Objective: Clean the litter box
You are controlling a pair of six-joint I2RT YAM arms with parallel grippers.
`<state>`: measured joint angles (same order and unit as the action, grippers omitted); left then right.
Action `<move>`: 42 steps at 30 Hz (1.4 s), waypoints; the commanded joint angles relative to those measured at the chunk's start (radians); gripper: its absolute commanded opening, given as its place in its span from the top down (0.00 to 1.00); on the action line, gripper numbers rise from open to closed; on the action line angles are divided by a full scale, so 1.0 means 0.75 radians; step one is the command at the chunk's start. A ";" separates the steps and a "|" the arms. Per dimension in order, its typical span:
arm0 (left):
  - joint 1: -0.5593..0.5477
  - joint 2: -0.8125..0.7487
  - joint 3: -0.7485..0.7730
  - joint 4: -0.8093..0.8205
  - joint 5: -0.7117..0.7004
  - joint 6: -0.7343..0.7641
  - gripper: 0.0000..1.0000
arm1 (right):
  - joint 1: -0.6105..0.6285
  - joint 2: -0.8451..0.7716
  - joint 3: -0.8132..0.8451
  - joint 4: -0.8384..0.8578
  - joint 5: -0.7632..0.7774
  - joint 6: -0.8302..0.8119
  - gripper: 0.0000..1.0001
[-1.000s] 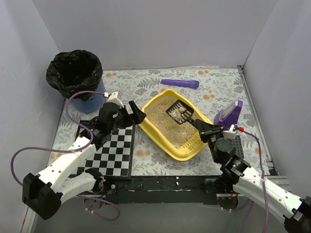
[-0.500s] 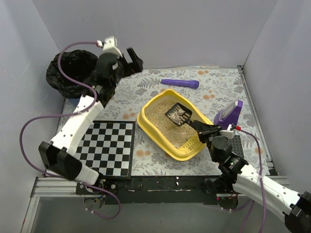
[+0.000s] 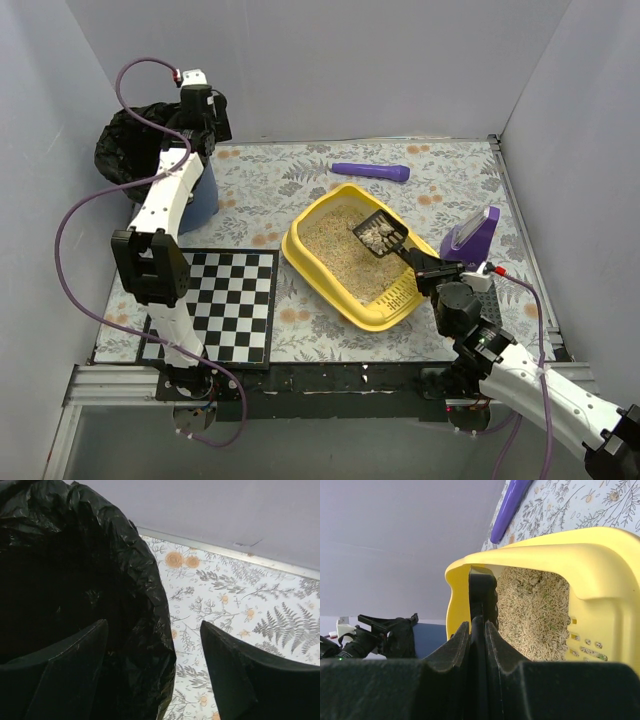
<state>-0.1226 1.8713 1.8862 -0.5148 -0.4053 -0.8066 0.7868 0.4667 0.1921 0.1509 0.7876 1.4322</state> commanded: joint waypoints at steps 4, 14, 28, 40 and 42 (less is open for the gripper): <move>0.002 0.012 -0.011 -0.046 0.043 0.145 0.49 | 0.002 0.044 0.042 0.097 0.036 -0.010 0.99; 0.000 -0.071 -0.005 -0.011 0.348 0.100 0.94 | 0.002 0.034 0.040 0.095 0.030 0.017 0.99; -0.368 -0.176 -0.093 0.058 0.624 -0.008 1.00 | 0.002 0.012 0.036 0.071 0.036 0.060 0.99; -0.536 -0.235 -0.185 0.122 0.641 -0.086 0.47 | 0.002 0.040 0.051 0.177 -0.064 -0.031 0.99; -0.536 -0.259 -0.187 0.124 0.635 -0.080 0.02 | 0.002 0.057 0.085 0.123 -0.072 -0.014 0.99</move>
<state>-0.5228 1.7832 1.7569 -0.4530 0.0498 -0.8429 0.7868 0.4938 0.1921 0.1764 0.7498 1.4395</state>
